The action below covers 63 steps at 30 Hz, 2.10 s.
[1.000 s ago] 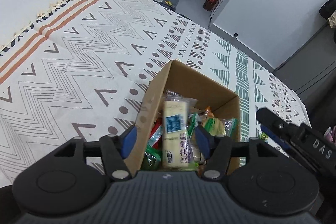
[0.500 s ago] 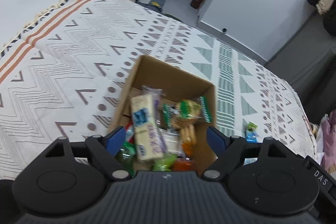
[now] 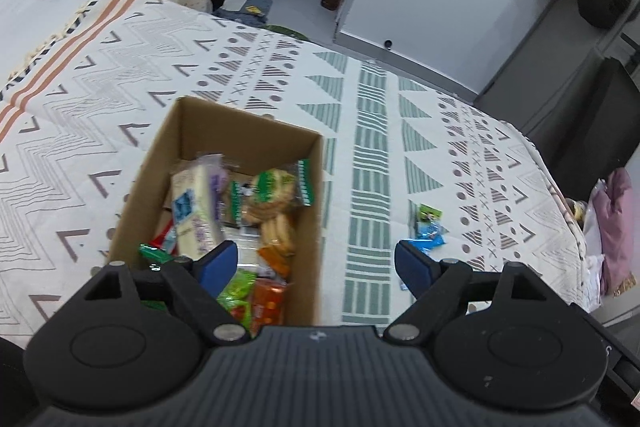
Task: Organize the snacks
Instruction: 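Move the left gripper to the blue candy packet while the right approaches the green-wrapped candy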
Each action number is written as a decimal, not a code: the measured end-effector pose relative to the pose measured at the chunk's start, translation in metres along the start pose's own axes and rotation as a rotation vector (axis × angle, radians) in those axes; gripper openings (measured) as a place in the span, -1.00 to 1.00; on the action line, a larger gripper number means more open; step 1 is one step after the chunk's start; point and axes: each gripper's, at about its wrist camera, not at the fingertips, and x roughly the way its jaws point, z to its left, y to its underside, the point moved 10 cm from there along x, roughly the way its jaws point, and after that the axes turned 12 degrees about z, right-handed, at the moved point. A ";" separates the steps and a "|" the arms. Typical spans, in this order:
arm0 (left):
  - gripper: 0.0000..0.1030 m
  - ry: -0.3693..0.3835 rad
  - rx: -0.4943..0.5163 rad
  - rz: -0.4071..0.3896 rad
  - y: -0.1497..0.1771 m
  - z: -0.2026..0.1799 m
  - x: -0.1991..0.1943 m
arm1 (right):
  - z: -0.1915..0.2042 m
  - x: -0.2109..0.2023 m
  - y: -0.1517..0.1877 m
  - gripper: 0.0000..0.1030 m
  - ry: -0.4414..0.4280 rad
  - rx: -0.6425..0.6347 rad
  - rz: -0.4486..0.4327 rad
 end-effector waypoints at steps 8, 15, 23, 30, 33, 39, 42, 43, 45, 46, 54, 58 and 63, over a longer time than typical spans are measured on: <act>0.64 -0.002 0.038 -0.002 0.007 -0.032 0.007 | -0.023 -0.010 -0.002 0.29 0.003 -0.022 0.006; 0.64 -0.015 0.117 0.006 0.017 -0.062 0.021 | -0.038 -0.009 -0.003 0.81 -0.020 -0.091 0.000; 0.65 -0.054 0.142 0.038 0.032 -0.077 0.052 | -0.065 0.010 -0.005 0.86 -0.053 -0.043 -0.007; 0.73 -0.058 0.113 0.052 0.033 -0.089 0.076 | -0.076 0.024 -0.011 0.89 -0.098 -0.009 0.006; 0.73 -0.046 0.101 0.060 0.032 -0.097 0.089 | -0.088 0.034 -0.013 0.88 -0.102 0.038 0.023; 0.71 -0.048 0.091 0.042 0.028 -0.108 0.116 | -0.107 0.050 -0.017 0.74 -0.138 0.094 0.038; 0.67 -0.043 0.080 0.048 0.028 -0.109 0.134 | -0.115 0.062 -0.019 0.66 -0.130 0.095 0.056; 0.62 -0.043 0.075 0.046 0.028 -0.109 0.140 | -0.116 0.064 -0.023 0.65 -0.129 0.091 0.052; 0.53 -0.043 0.070 0.044 0.027 -0.108 0.149 | -0.116 0.070 -0.032 0.65 -0.132 0.082 0.042; 0.47 -0.040 0.066 0.042 0.027 -0.107 0.153 | -0.115 0.073 -0.034 0.63 -0.136 0.075 0.045; -0.12 -0.020 0.027 0.061 0.029 -0.105 0.180 | -0.113 0.093 -0.043 0.60 -0.135 0.033 0.071; -0.45 -0.039 0.046 0.041 0.025 -0.105 0.182 | -0.108 0.105 -0.045 0.59 -0.128 0.001 0.088; -0.92 -0.041 0.024 0.030 0.009 -0.098 0.180 | -0.097 0.118 -0.046 0.58 -0.136 -0.030 0.106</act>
